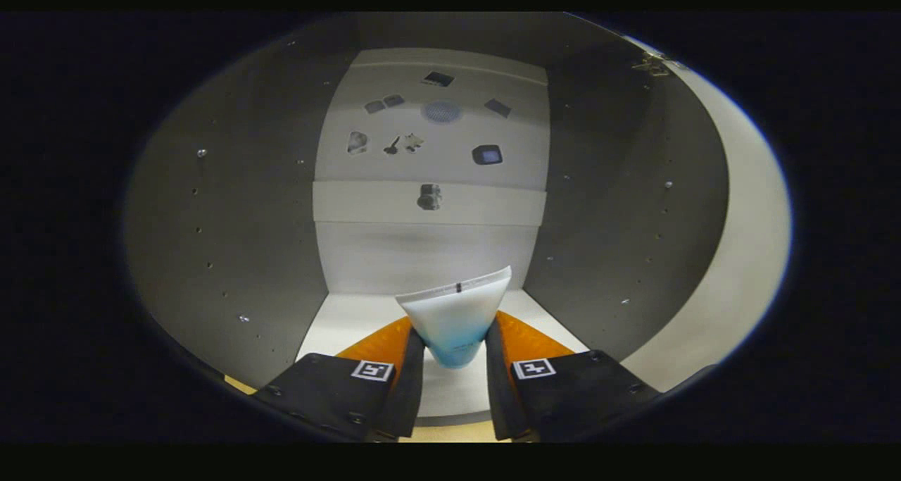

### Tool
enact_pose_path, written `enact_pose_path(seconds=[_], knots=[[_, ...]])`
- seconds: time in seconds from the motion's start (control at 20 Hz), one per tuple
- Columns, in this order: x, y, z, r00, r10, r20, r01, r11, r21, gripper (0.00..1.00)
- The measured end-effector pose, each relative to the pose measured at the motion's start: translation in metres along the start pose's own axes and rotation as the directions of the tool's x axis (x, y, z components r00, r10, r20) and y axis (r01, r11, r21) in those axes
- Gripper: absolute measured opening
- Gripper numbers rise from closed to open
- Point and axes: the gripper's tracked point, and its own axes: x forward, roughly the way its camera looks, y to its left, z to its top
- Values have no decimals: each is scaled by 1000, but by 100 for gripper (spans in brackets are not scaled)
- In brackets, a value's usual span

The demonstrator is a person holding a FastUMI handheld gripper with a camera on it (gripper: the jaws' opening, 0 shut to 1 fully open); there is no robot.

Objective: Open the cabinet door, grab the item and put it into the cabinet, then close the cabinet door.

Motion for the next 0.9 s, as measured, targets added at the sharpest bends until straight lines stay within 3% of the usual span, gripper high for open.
enact_pose_path(seconds=[0.75, 0.9], knots=[[35, 9, -45, 996, 23, -91, -26, 999, -32, 49], [37, 9, -43, 997, 24, -80, -27, 999, -33, 56]])
